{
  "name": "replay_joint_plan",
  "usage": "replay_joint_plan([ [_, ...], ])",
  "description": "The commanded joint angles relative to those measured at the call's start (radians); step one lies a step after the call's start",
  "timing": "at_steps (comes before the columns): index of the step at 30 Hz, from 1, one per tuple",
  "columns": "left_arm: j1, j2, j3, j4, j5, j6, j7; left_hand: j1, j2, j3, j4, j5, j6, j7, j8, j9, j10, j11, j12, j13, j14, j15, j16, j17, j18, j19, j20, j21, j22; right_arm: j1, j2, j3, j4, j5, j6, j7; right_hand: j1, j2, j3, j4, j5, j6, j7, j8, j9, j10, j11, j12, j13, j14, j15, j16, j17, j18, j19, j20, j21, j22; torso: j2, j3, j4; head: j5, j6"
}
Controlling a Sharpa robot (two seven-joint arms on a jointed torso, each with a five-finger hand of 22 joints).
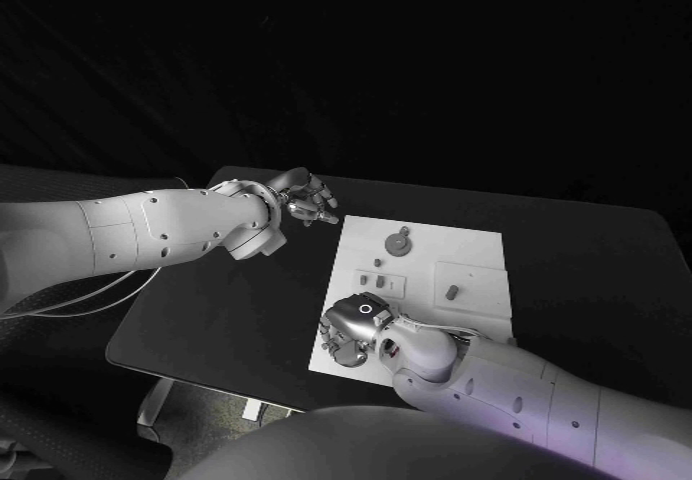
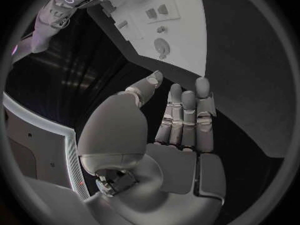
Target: Assemble the parts on the task board
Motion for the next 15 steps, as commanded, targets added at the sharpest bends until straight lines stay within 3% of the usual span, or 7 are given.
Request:
replay_joint_plan([
  [1,0.001,0.000,0.001,0.001,-0.003,-0.003,0.005,-0.002,-0.011,-0.003,0.001,0.004,0.001,0.004,0.007,0.002,-0.007,0.000,0.006,-0.002,-0.002,-0.006,0.005,-0.002,0.040,0.006,-0.001,-0.003,0.020,0.000,-0.003,0.007,0.010,0.019,-0.039,0.008,-0.003,0.010,0.005,-0.001,-0.001,0.007,0.001,0.006,0.005,0.007,-0.001,0.002,0.001,0.020,-0.012,0.005,0.000,0.016,0.004,-0.002,0.005,0.005,0.000,0.0005,-0.0001,0.000,0.000],
  [11,0.001,-0.002,0.001,0.002,-0.003,-0.001,0.006,-0.010,-0.018,-0.008,0.006,0.003,0.002,0.004,0.007,0.002,-0.007,0.000,0.006,-0.002,-0.002,-0.006,0.005,-0.002,0.040,0.006,-0.001,-0.003,0.020,0.000,-0.011,0.043,0.023,0.029,-0.051,0.008,-0.003,0.010,0.006,-0.001,-0.003,0.007,0.001,0.006,0.005,0.008,-0.001,0.001,0.001,0.022,-0.012,0.005,0.001,0.016,0.005,-0.003,0.005,0.004,0.000,0.0001,-0.0002,-0.001,0.000],
  [15,0.001,-0.003,0.001,0.002,-0.003,0.000,0.005,-0.011,-0.018,-0.008,0.007,0.003,0.002,0.004,0.008,0.002,-0.007,0.000,0.006,-0.002,-0.002,-0.006,0.005,-0.002,0.040,0.006,-0.001,-0.004,0.020,0.000,-0.010,0.045,0.012,0.036,-0.043,0.008,-0.003,0.010,0.006,-0.001,-0.004,0.007,0.001,0.006,0.005,0.008,-0.001,0.001,0.001,0.022,-0.012,0.005,0.000,0.016,0.006,-0.003,0.005,0.004,0.000,0.0000,-0.0001,-0.001,0.000],
])
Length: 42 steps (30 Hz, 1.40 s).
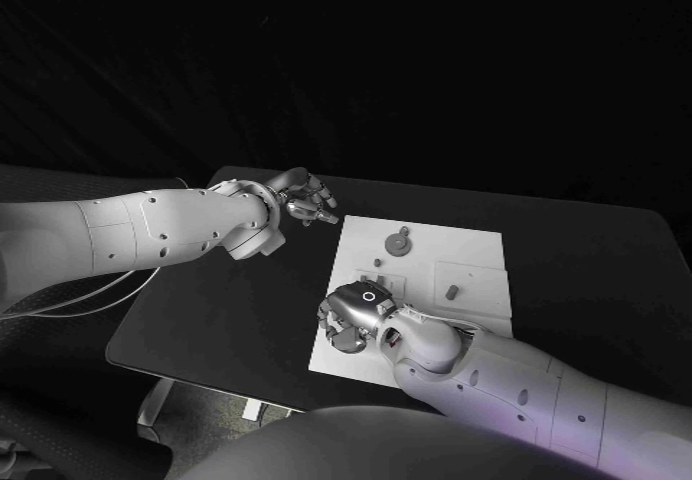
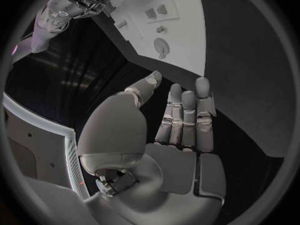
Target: Assemble the parts on the task board
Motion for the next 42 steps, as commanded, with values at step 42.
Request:
replay_joint_plan([
  [42,0.001,-0.003,0.001,-0.001,-0.003,0.000,0.006,-0.002,-0.010,-0.006,0.005,0.003,0.003,0.004,0.005,0.002,-0.006,-0.001,0.006,-0.002,-0.002,-0.007,0.006,-0.001,0.041,0.007,-0.002,-0.004,0.020,0.000,-0.037,-0.001,0.040,0.049,0.010,0.008,-0.017,0.005,0.003,-0.005,-0.016,-0.005,0.009,-0.008,-0.001,0.005,0.005,-0.006,0.002,0.000,-0.005,-0.001,-0.018,0.013,0.002,-0.004,0.001,0.001,0.000,-0.0002,0.0005,-0.003,0.000],
])
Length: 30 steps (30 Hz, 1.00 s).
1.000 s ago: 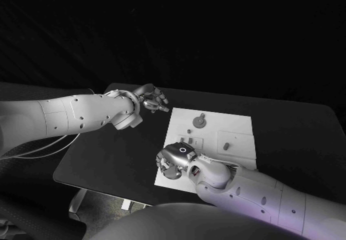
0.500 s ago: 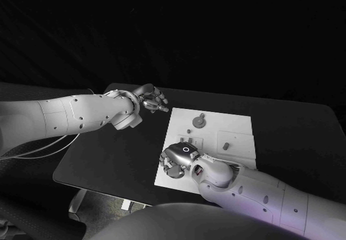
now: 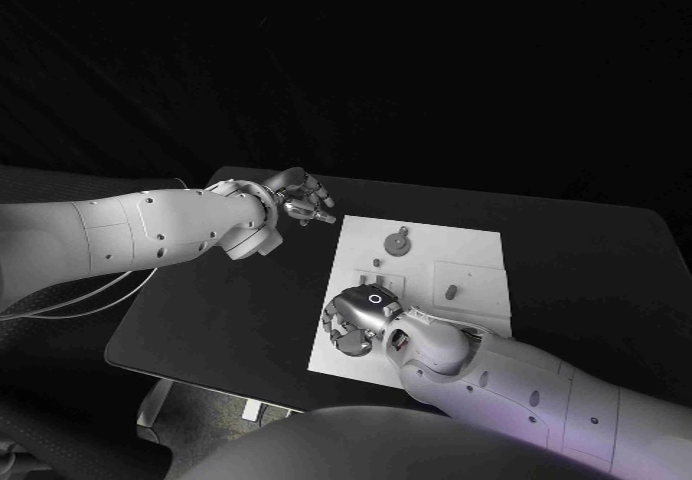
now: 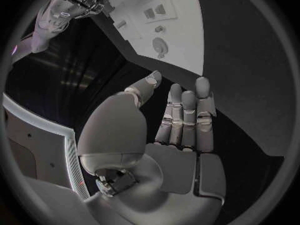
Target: Assemble the parts on the task board
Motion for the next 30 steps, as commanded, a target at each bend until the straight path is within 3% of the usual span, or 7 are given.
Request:
replay_joint_plan([
  [1,0.001,0.000,0.001,0.001,-0.002,-0.001,0.006,-0.002,-0.010,-0.003,0.002,0.003,0.000,0.006,0.005,0.001,-0.006,0.000,0.006,-0.001,-0.002,-0.007,0.006,-0.002,0.041,0.003,-0.001,-0.004,0.020,0.000,0.000,0.000,0.002,0.001,-0.001,0.008,-0.011,-0.001,0.004,-0.005,-0.005,0.000,0.008,0.000,0.002,0.005,0.005,-0.006,0.001,-0.001,-0.005,-0.001,-0.002,0.012,0.001,-0.006,0.001,0.002,0.000,-0.0001,0.0004,0.000,0.000],
  [10,0.001,0.000,0.001,0.001,-0.002,0.000,0.007,-0.002,-0.011,-0.003,0.003,0.003,0.000,0.006,0.005,0.001,-0.006,-0.001,0.006,-0.001,-0.002,-0.007,0.006,-0.002,0.041,0.003,-0.001,-0.004,0.020,0.000,-0.003,0.000,0.000,0.026,-0.017,0.015,-0.015,-0.005,0.002,-0.005,-0.012,-0.004,0.010,-0.002,0.001,0.004,0.007,-0.009,0.001,-0.005,-0.007,-0.003,-0.010,0.012,0.001,-0.006,-0.001,0.001,0.000,-0.0003,0.0002,-0.001,0.000],
  [12,0.001,0.000,0.001,0.001,-0.002,0.001,0.007,-0.002,-0.011,-0.003,0.003,0.003,0.000,0.006,0.005,0.001,-0.006,-0.001,0.006,-0.001,-0.002,-0.007,0.006,-0.002,0.041,0.003,-0.001,-0.004,0.020,0.000,-0.004,0.000,0.000,0.040,-0.025,0.020,-0.016,-0.010,-0.001,-0.005,-0.032,-0.008,0.012,-0.004,0.002,0.003,0.009,-0.012,0.001,-0.007,-0.010,-0.005,-0.012,0.012,0.002,-0.007,-0.002,-0.001,0.000,-0.0002,-0.0001,-0.001,0.000],
  [14,0.001,0.000,0.001,0.000,-0.002,0.001,0.007,-0.002,-0.011,-0.003,0.003,0.003,0.000,0.006,0.005,0.001,-0.006,-0.001,0.006,-0.001,-0.002,-0.007,0.006,-0.002,0.041,0.003,-0.001,-0.004,0.020,0.001,-0.005,0.000,-0.001,0.057,-0.033,0.026,-0.022,-0.024,-0.011,-0.003,-0.095,-0.021,0.018,-0.012,0.001,0.000,0.014,-0.016,0.002,-0.013,-0.015,-0.008,-0.020,0.012,0.003,-0.007,-0.005,-0.003,0.000,0.0000,-0.0003,-0.001,0.000],
  [16,0.001,0.000,0.001,0.000,-0.002,0.001,0.008,-0.002,-0.011,-0.003,0.003,0.003,0.000,0.006,0.005,0.001,-0.006,-0.001,0.006,-0.001,-0.002,-0.007,0.006,-0.002,0.041,0.003,-0.001,-0.004,0.020,0.002,-0.007,0.000,0.001,0.071,-0.042,0.033,-0.030,-0.037,-0.017,-0.001,-0.111,-0.050,0.026,-0.027,-0.004,-0.004,0.021,-0.018,0.003,-0.019,-0.014,-0.011,-0.027,0.012,0.002,-0.005,-0.008,-0.004,0.000,0.0003,-0.0005,-0.002,0.000],
  [24,0.001,0.003,0.001,-0.008,-0.002,0.000,0.013,-0.003,-0.011,-0.004,0.003,0.003,0.000,0.006,0.005,0.001,-0.006,-0.001,0.006,-0.001,-0.002,-0.007,0.006,-0.002,0.041,0.003,-0.001,-0.004,0.020,0.014,-0.023,0.003,0.014,0.133,-0.081,0.062,-0.070,-0.080,-0.076,0.001,-0.116,-0.159,0.067,-0.087,-0.028,-0.023,0.060,-0.018,0.010,-0.047,0.019,-0.015,-0.048,0.012,-0.003,0.001,-0.015,-0.007,0.000,0.0007,-0.0010,-0.008,0.000],
  [30,0.001,0.006,0.001,-0.018,0.004,-0.004,0.021,-0.005,-0.014,-0.005,0.005,0.003,-0.001,0.007,0.005,0.001,-0.007,0.000,0.006,-0.002,-0.003,-0.007,0.006,-0.002,0.040,0.003,-0.001,-0.004,0.020,0.028,-0.046,0.023,0.026,0.176,-0.096,0.077,-0.080,-0.087,-0.120,0.001,-0.115,-0.200,0.083,-0.108,-0.042,-0.042,0.077,-0.016,0.014,-0.059,0.035,-0.017,-0.044,0.012,-0.012,0.007,-0.020,-0.008,0.000,0.0014,-0.0021,-0.013,0.002],
])
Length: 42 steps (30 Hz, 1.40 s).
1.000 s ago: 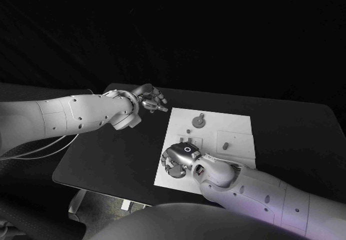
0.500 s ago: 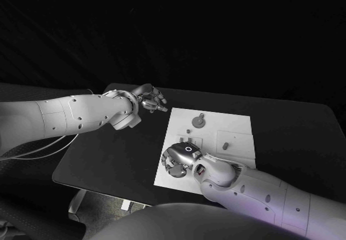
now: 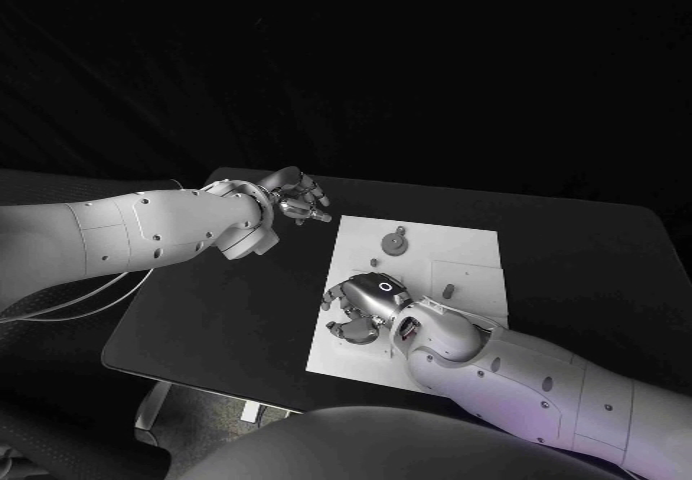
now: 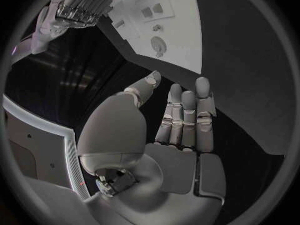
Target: Assemble the parts on the task board
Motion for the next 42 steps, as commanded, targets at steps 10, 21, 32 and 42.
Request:
replay_joint_plan([
  [10,0.001,0.007,0.001,-0.016,0.021,-0.010,0.031,-0.002,-0.013,-0.003,0.006,0.004,-0.003,0.011,0.003,0.001,-0.016,0.002,-0.004,-0.007,-0.010,-0.004,-0.001,-0.005,0.039,-0.006,0.000,-0.011,0.018,0.036,-0.060,0.010,0.028,0.099,-0.036,0.043,-0.003,-0.006,-0.022,0.002,-0.002,-0.042,0.029,-0.012,-0.007,-0.015,0.005,0.000,0.002,-0.007,0.010,-0.008,0.003,0.021,-0.011,0.003,-0.009,-0.002,0.000,0.0024,-0.0012,-0.017,0.016],
  [21,0.001,0.014,0.001,-0.024,0.041,-0.010,0.047,0.000,-0.011,0.002,0.014,0.004,-0.005,0.017,0.007,0.004,-0.020,0.011,-0.083,-0.059,-0.023,0.007,-0.045,-0.033,0.036,-0.026,0.012,-0.051,0.002,0.084,-0.154,0.020,0.070,0.157,-0.040,0.059,-0.004,0.001,-0.026,0.003,-0.002,-0.037,0.028,-0.008,-0.007,-0.017,0.004,0.002,0.003,-0.008,0.010,-0.008,0.004,0.021,-0.011,0.004,-0.010,-0.002,0.000,0.0037,-0.0030,-0.031,0.030],
  [32,0.000,0.021,0.001,-0.027,0.065,-0.013,0.068,0.000,-0.002,-0.002,0.009,0.004,-0.005,0.020,0.015,0.008,0.018,0.019,-0.212,-0.141,-0.018,0.014,-0.069,-0.050,0.037,-0.022,0.019,-0.083,-0.004,0.122,-0.240,0.027,0.092,0.223,-0.035,0.082,-0.006,0.008,-0.030,0.005,-0.001,-0.031,0.026,-0.004,-0.007,-0.018,0.003,0.004,0.003,-0.008,0.008,-0.007,0.005,0.021,-0.011,0.005,-0.010,-0.003,0.000,0.0071,-0.0042,-0.050,0.042],
  [42,-0.002,0.030,0.001,-0.025,0.071,-0.010,0.075,-0.001,-0.001,-0.003,0.009,0.004,-0.006,0.021,0.015,0.008,0.027,0.020,-0.233,-0.151,-0.016,0.015,-0.071,-0.052,0.037,-0.019,0.020,-0.088,-0.004,0.151,-0.312,0.029,0.095,0.304,-0.026,0.119,-0.007,0.013,-0.032,0.005,-0.001,-0.027,0.025,-0.002,-0.007,-0.019,0.002,0.005,0.003,-0.009,0.007,-0.008,0.005,0.021,-0.011,0.006,-0.011,-0.003,-0.001,0.0100,-0.0068,-0.074,0.053],
])
